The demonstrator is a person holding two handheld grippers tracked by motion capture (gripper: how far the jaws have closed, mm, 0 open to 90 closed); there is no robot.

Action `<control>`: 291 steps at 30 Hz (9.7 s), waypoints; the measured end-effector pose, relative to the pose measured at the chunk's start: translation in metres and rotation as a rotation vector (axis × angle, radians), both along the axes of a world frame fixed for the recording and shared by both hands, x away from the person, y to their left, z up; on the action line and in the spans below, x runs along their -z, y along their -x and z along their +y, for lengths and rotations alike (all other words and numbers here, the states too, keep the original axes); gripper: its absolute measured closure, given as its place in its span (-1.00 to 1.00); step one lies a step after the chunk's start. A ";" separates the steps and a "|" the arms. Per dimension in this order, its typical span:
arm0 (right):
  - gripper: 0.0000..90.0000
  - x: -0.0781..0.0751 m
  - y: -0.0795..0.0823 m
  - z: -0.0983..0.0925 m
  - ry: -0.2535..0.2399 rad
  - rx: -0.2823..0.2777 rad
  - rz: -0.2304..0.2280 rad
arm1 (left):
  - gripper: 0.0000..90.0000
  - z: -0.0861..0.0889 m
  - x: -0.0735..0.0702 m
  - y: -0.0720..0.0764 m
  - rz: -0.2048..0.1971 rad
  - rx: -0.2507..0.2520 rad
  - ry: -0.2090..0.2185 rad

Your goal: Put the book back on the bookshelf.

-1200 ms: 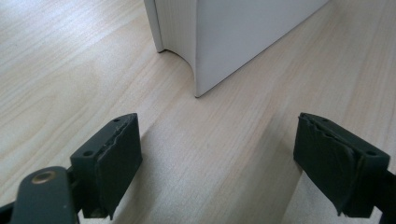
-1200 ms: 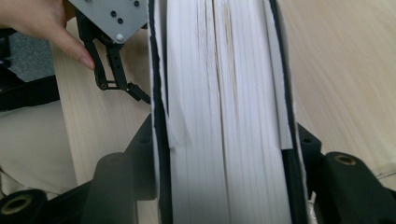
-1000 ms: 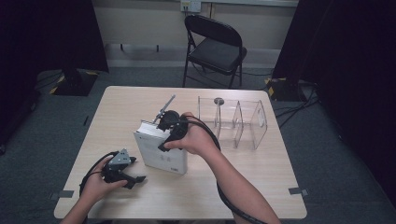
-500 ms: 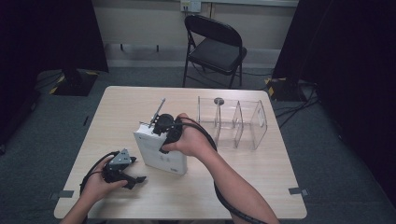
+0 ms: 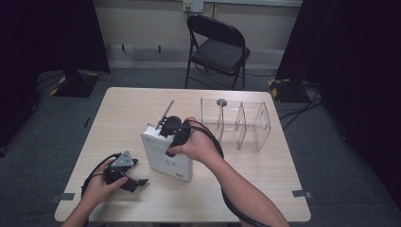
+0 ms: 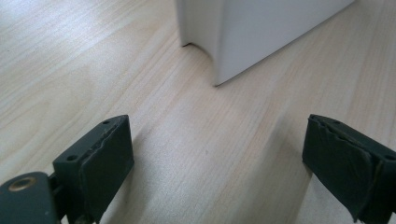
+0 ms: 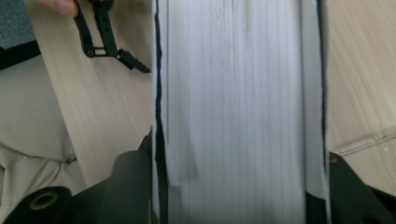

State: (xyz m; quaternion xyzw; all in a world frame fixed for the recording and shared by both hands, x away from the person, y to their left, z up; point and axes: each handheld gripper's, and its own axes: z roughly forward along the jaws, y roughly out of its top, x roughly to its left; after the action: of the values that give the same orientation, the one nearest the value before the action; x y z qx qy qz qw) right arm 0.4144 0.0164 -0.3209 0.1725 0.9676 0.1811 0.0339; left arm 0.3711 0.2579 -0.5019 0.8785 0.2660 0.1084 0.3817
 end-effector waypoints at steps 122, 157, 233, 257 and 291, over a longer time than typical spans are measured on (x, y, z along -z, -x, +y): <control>0.17 -0.036 0.019 -0.136 -0.003 0.250 0.072 | -1.00 -0.003 0.001 -0.001 0.010 0.037 -0.020; 0.17 -0.034 0.026 -0.186 0.002 0.332 0.072 | -1.00 -0.003 0.001 -0.001 0.010 0.037 -0.020; 0.17 -0.035 0.034 -0.274 0.003 0.537 0.098 | -1.00 -0.004 0.001 -0.001 0.009 0.037 -0.023; 0.17 -0.034 0.028 -0.291 -0.007 0.629 0.097 | -1.00 -0.003 0.001 -0.001 0.012 0.040 -0.020; 0.17 -0.041 -0.009 -0.284 -0.004 0.741 0.112 | -1.00 -0.004 0.001 -0.001 0.010 0.038 -0.025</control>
State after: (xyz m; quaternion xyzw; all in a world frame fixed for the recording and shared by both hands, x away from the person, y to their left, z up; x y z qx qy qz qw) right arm 0.4235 -0.2679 -0.2798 0.5207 0.8395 0.1488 0.0437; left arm 0.3721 0.2542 -0.5025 0.8886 0.2499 0.1001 0.3713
